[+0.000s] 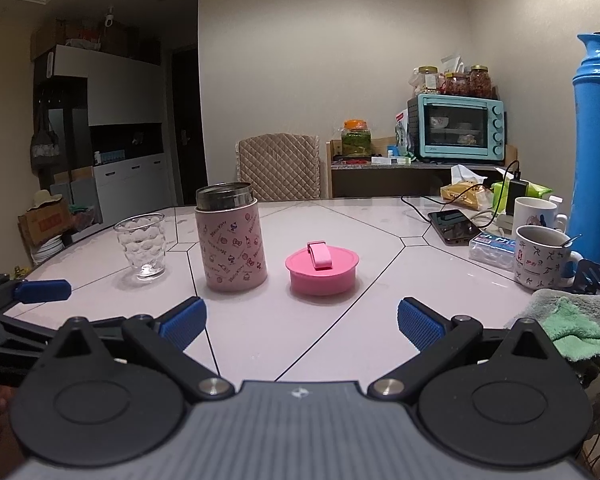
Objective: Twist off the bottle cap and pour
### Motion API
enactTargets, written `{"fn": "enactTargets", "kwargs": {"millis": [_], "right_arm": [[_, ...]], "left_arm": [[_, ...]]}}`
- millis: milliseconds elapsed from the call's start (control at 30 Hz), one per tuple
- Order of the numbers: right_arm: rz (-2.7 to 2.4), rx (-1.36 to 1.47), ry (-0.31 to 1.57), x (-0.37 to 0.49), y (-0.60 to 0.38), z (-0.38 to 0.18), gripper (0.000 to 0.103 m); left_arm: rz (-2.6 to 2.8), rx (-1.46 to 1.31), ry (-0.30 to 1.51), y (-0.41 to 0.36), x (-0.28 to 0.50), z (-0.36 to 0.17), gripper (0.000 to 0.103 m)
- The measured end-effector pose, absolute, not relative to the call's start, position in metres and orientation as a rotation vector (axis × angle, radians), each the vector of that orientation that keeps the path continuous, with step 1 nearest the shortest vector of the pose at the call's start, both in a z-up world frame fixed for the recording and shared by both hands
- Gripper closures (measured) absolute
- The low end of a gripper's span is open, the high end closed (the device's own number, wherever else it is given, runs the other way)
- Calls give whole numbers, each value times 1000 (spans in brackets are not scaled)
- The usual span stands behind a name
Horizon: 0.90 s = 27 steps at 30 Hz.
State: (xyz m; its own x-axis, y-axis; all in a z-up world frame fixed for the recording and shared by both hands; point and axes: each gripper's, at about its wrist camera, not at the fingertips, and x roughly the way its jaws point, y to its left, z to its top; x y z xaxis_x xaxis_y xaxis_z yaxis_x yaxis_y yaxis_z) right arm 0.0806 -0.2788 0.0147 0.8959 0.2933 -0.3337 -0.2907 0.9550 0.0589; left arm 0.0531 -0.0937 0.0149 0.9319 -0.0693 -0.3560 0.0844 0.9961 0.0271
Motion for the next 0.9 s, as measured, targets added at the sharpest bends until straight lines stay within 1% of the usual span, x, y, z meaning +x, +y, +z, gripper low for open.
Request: {"fn": "enactTargets", "kwargs": {"millis": [900], "right_arm": [[321, 13, 340, 65, -267, 12, 0]], "left_arm": [[-47, 26, 331, -83, 27, 19, 0]]}}
